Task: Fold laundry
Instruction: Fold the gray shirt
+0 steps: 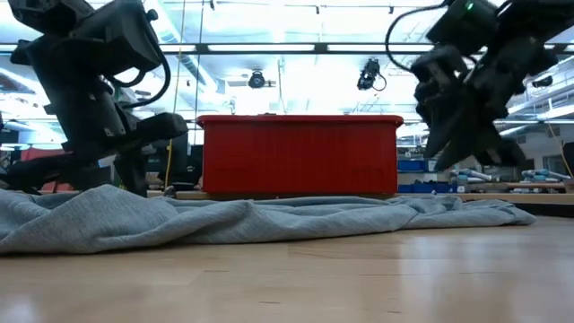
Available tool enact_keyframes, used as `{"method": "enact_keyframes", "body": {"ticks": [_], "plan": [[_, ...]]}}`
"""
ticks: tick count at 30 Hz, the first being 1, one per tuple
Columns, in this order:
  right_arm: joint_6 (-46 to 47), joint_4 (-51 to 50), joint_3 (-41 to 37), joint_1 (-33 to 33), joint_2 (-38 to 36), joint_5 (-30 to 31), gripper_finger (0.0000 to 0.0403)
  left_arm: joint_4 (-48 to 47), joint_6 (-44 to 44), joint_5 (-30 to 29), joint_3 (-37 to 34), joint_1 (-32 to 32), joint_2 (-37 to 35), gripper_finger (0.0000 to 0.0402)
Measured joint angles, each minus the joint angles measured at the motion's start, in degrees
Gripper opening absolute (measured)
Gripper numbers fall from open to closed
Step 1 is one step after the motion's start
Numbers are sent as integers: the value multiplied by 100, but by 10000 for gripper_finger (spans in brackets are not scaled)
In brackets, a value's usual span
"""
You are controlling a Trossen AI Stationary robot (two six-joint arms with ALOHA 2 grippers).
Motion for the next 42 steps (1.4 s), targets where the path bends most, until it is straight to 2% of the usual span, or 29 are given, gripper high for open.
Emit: {"method": "enact_keyframes", "body": {"ticks": [4,7,10,16,21,25,32,35,37,40,42], "plan": [[820,-313,12,603,44,451,103,-37,407,-120,-7,108,57,49],[1392,-1156,12,941,230,1019,103,12,501,-274,-8,114,153,10],[1945,-2015,1,1032,273,1434,103,42,609,-298,-10,112,162,9],[2155,-2498,3,942,136,1867,103,35,885,-205,-14,109,118,3],[1951,-2872,3,511,138,2284,114,35,908,-177,-12,109,114,2],[1317,-2698,3,-54,172,2798,120,42,1055,-140,-12,109,114,1],[-66,-2310,3,-1865,609,3448,93,13,1211,-96,-10,107,109,1],[-757,-1806,5,-2594,654,3174,77,15,1211,-80,-10,107,109,1],[-1089,-1612,51,-2854,555,2472,69,0,1212,-20,-7,107,108,0],[-1196,-1526,134,-2741,343,1522,64,0,1204,128,-5,109,84,0],[-1127,-1576,130,-2568,320,1154,64,2,1204,219,-10,111,46,0]]}}
